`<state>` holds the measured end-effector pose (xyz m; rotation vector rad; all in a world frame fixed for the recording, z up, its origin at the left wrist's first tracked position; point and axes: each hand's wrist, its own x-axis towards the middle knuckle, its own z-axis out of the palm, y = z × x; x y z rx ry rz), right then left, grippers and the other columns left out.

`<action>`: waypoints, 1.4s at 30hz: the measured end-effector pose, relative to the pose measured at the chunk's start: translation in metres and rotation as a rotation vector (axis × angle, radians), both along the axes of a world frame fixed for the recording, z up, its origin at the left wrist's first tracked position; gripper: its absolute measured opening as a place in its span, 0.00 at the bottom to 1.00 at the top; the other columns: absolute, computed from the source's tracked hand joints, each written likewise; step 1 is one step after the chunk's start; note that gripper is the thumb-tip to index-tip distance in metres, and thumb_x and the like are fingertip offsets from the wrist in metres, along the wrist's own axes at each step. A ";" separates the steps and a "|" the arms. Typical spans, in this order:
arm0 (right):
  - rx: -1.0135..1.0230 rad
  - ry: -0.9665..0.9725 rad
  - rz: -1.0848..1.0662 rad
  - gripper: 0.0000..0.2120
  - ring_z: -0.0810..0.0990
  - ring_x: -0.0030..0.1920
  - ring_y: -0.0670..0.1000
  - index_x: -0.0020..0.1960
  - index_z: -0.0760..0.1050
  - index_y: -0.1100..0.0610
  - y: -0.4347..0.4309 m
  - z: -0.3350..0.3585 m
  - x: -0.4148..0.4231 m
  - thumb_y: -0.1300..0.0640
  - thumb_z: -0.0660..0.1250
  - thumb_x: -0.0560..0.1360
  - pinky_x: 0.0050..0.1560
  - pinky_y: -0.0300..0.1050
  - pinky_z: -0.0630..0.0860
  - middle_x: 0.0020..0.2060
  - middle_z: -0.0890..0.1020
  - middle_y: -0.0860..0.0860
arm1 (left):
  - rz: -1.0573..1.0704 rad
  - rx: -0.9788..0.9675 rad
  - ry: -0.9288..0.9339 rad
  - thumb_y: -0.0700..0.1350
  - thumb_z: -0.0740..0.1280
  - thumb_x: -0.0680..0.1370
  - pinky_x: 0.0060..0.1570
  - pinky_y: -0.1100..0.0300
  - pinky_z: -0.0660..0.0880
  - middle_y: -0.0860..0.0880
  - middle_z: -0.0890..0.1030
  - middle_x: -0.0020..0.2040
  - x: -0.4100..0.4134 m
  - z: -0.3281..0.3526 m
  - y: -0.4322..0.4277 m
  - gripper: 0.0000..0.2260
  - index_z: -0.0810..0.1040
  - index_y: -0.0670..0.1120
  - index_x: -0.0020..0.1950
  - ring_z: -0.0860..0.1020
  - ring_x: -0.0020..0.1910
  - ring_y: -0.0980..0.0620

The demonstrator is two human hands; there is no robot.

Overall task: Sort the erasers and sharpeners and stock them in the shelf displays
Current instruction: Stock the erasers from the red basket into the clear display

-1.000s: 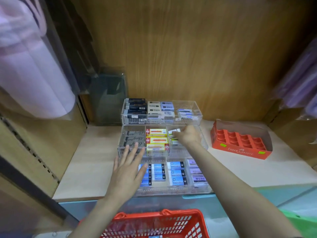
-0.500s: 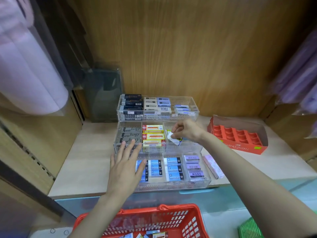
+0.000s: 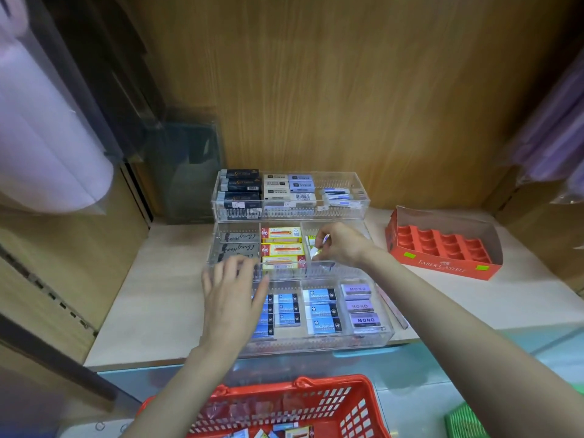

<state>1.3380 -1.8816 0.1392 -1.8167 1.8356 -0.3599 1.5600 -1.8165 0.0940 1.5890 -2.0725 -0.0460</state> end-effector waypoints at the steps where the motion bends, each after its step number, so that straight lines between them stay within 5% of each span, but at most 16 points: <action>1: -0.010 0.018 0.013 0.09 0.77 0.34 0.49 0.43 0.74 0.55 0.000 0.000 0.000 0.59 0.74 0.69 0.41 0.43 0.73 0.32 0.77 0.48 | -0.023 -0.012 0.026 0.56 0.54 0.77 0.62 0.44 0.65 0.48 0.76 0.55 -0.005 0.004 -0.003 0.20 0.76 0.47 0.60 0.72 0.56 0.46; 6: -0.033 0.066 0.203 0.05 0.76 0.42 0.48 0.47 0.81 0.59 -0.001 0.003 -0.003 0.64 0.69 0.72 0.48 0.44 0.75 0.39 0.80 0.49 | -0.247 0.045 0.092 0.51 0.62 0.79 0.69 0.48 0.61 0.49 0.71 0.67 -0.041 0.024 -0.022 0.17 0.74 0.47 0.66 0.66 0.67 0.48; 9: -0.007 0.006 0.240 0.07 0.76 0.41 0.47 0.50 0.81 0.62 -0.001 0.011 -0.008 0.66 0.66 0.74 0.41 0.31 0.71 0.40 0.81 0.52 | -0.292 0.124 0.072 0.50 0.63 0.79 0.65 0.55 0.62 0.51 0.72 0.64 -0.058 0.031 -0.043 0.14 0.75 0.48 0.64 0.67 0.64 0.51; 13: -0.140 0.048 0.127 0.10 0.75 0.44 0.47 0.52 0.80 0.59 0.003 0.019 -0.031 0.65 0.63 0.75 0.44 0.38 0.69 0.46 0.84 0.55 | -0.367 0.212 0.005 0.51 0.65 0.78 0.57 0.56 0.64 0.52 0.76 0.57 -0.077 0.036 -0.067 0.11 0.79 0.51 0.58 0.70 0.60 0.50; 17: -0.068 0.227 0.187 0.13 0.74 0.49 0.54 0.58 0.75 0.56 0.022 0.016 -0.040 0.61 0.57 0.77 0.48 0.43 0.65 0.41 0.81 0.51 | -0.497 0.253 -0.218 0.61 0.58 0.78 0.67 0.55 0.53 0.57 0.78 0.58 -0.083 0.029 -0.065 0.17 0.79 0.55 0.59 0.65 0.66 0.54; 19: -0.033 0.154 0.165 0.13 0.69 0.44 0.53 0.60 0.71 0.56 0.030 0.013 -0.040 0.60 0.56 0.78 0.41 0.43 0.59 0.36 0.77 0.51 | -0.523 0.230 -0.308 0.64 0.54 0.78 0.72 0.52 0.43 0.60 0.76 0.62 -0.079 0.024 -0.061 0.21 0.77 0.56 0.62 0.59 0.71 0.56; 21: -0.028 0.003 0.165 0.11 0.68 0.42 0.53 0.59 0.70 0.56 0.033 0.009 -0.040 0.59 0.57 0.77 0.38 0.43 0.61 0.42 0.80 0.58 | -0.544 0.180 -0.380 0.66 0.50 0.78 0.72 0.48 0.37 0.60 0.76 0.62 -0.074 0.022 -0.063 0.24 0.77 0.56 0.61 0.58 0.73 0.54; 25: -0.088 -0.036 0.197 0.11 0.71 0.51 0.53 0.59 0.69 0.59 0.042 0.006 -0.039 0.63 0.56 0.77 0.50 0.39 0.60 0.48 0.82 0.57 | -0.544 -0.007 -0.452 0.63 0.45 0.73 0.70 0.48 0.38 0.52 0.75 0.59 -0.068 0.023 -0.062 0.28 0.82 0.54 0.51 0.65 0.69 0.48; 27: -0.128 -0.014 0.210 0.13 0.70 0.50 0.49 0.60 0.70 0.60 0.047 0.008 -0.037 0.61 0.54 0.78 0.53 0.36 0.57 0.50 0.82 0.56 | -0.551 -0.019 -0.424 0.63 0.46 0.73 0.70 0.49 0.41 0.52 0.75 0.58 -0.068 0.021 -0.056 0.28 0.81 0.53 0.54 0.68 0.66 0.50; 31: -0.147 0.206 0.292 0.23 0.72 0.49 0.52 0.51 0.79 0.56 0.043 0.002 -0.037 0.51 0.48 0.69 0.64 0.44 0.57 0.46 0.82 0.54 | -0.516 0.080 -0.353 0.64 0.40 0.71 0.70 0.51 0.37 0.58 0.77 0.57 -0.072 0.022 -0.050 0.32 0.77 0.53 0.57 0.62 0.70 0.55; 37: -0.064 0.221 0.281 0.14 0.68 0.44 0.51 0.35 0.71 0.45 0.036 0.000 -0.037 0.53 0.53 0.77 0.68 0.50 0.55 0.35 0.76 0.47 | -0.444 0.117 -0.435 0.57 0.54 0.80 0.72 0.47 0.39 0.55 0.75 0.60 -0.082 0.023 -0.050 0.17 0.77 0.51 0.59 0.60 0.72 0.52; 42: -0.017 0.301 0.267 0.15 0.70 0.47 0.50 0.32 0.72 0.47 0.035 -0.002 -0.031 0.48 0.54 0.74 0.71 0.51 0.49 0.43 0.82 0.50 | -0.446 0.072 -0.371 0.56 0.61 0.78 0.71 0.52 0.47 0.50 0.67 0.70 -0.079 0.016 -0.050 0.16 0.75 0.49 0.61 0.60 0.72 0.51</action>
